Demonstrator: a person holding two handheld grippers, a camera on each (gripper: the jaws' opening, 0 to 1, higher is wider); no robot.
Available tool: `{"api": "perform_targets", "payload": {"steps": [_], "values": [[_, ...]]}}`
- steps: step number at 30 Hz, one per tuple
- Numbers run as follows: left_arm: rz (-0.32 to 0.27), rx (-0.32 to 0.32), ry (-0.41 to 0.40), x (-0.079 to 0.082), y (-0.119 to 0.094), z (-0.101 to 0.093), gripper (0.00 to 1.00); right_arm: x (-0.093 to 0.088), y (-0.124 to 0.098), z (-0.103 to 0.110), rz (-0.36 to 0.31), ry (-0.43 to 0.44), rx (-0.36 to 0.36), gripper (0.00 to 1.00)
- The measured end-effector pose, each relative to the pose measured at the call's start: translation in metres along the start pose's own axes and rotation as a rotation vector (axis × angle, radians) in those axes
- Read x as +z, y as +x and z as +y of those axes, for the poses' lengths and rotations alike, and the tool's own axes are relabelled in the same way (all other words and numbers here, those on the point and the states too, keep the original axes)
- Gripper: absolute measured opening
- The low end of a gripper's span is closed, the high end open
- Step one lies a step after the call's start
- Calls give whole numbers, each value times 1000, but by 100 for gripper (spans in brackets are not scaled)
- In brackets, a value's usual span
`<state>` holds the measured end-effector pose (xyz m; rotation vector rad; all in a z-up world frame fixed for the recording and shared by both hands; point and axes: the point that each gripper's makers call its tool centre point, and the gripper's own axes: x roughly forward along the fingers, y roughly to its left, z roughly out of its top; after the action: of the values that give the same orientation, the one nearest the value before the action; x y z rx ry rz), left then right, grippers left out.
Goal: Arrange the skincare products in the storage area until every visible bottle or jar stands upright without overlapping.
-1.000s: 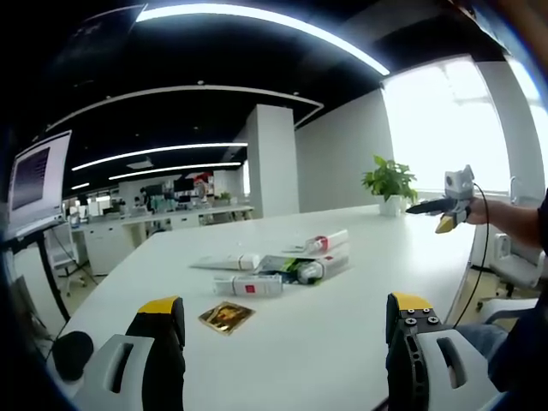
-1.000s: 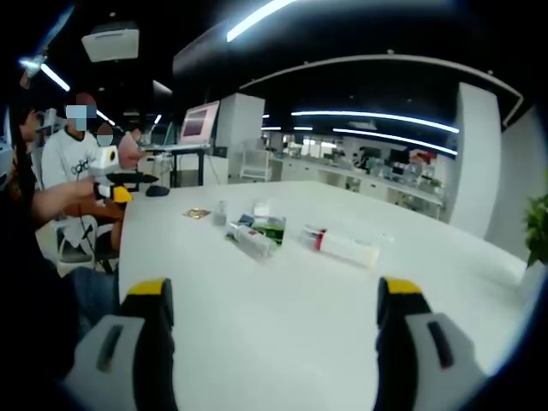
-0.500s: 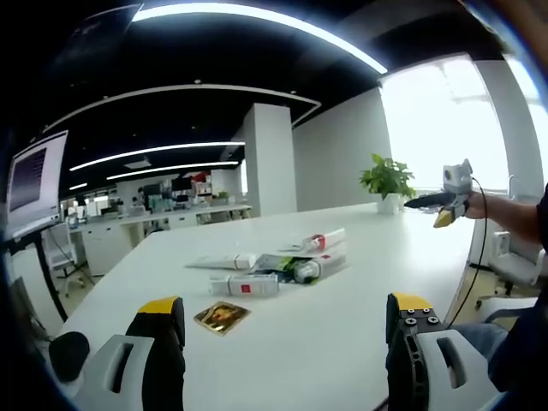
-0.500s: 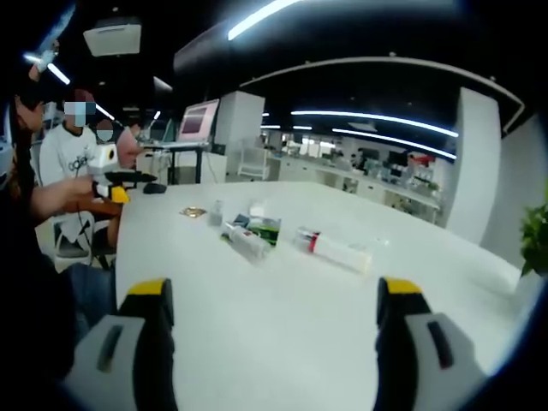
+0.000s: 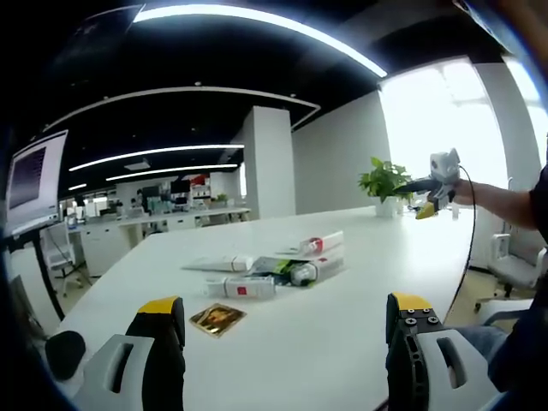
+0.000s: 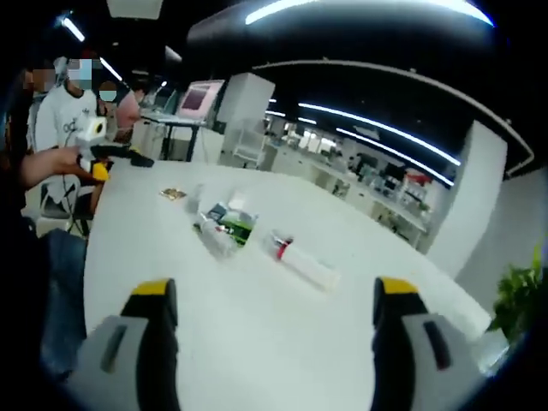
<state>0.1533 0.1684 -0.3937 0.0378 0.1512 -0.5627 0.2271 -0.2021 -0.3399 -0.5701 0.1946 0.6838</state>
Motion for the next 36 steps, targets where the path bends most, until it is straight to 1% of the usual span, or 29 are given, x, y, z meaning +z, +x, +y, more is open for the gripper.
{"api": "perform_targets", "payload": {"steps": [2,4,11,16,21,36], "values": [[-5,-1,0,1,2,-1,100,-2,6,-7,32,-55,-4,96],[-9,-4,-4,2,3,-3,100,1,12,-13,44,-103,2,95],[-16,-13,-9,1,10,-7,100,9,32,-26,66,-150,13,94],[-11,-19,-18,-3,14,-7,100,9,46,-32,79,-163,25,94],[-6,-24,-24,-6,17,-7,100,6,61,-37,96,-171,39,93],[-6,-21,-24,-5,21,-7,100,3,94,-47,116,-191,76,93]]}}
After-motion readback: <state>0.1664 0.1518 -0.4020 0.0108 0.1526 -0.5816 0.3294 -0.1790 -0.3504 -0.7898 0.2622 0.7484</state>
